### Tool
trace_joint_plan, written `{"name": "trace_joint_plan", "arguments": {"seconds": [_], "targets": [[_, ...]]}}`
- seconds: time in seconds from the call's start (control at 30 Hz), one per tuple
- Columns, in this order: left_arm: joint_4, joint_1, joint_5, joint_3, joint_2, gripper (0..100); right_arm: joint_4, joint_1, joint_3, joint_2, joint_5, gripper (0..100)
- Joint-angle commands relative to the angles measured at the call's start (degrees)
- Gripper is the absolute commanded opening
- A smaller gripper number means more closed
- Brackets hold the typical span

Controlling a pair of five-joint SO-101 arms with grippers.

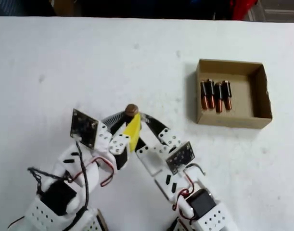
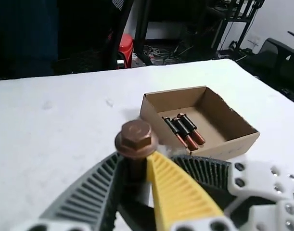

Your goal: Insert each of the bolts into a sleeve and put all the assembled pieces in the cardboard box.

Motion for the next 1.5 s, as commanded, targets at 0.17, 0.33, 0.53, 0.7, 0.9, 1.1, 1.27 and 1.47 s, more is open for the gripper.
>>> {"name": "trace_joint_plan", "arguments": {"seconds": [0.17, 0.33, 0.53, 0.7, 0.9, 1.1, 1.27, 1.47], "targets": [[0.00, 1.98, 0.70, 1.05, 0.04, 18, 0.40, 0.31, 0.44, -0.75, -0.26, 1.7], [-0.18, -1.54, 0.53, 0.70, 0.04, 20, 0.75, 0.31, 0.44, -0.75, -0.26, 1.7], [-0.88, -6.11, 0.44, 0.62, 0.04, 20, 0.75, 0.31, 0.44, -0.75, -0.26, 1.7], [-5.19, -7.16, -2.20, 0.70, 0.04, 20, 0.75, 0.31, 0.44, -0.75, -0.26, 1.7], [-5.19, -7.16, -2.64, -2.37, 0.04, 20, 0.75, 0.31, 0.44, -0.75, -0.26, 1.7], [-3.25, -8.66, -2.73, -9.41, 0.04, 20, 2.15, 0.40, 0.44, -0.75, -0.26, 1.7], [3.52, -16.40, -2.81, -16.88, 0.04, 20, 2.33, 0.40, 0.44, -0.75, -0.26, 1.7], [10.99, -21.76, -10.20, -25.32, 0.04, 1, 2.33, 0.40, 0.44, -0.75, -0.26, 1.7]]}}
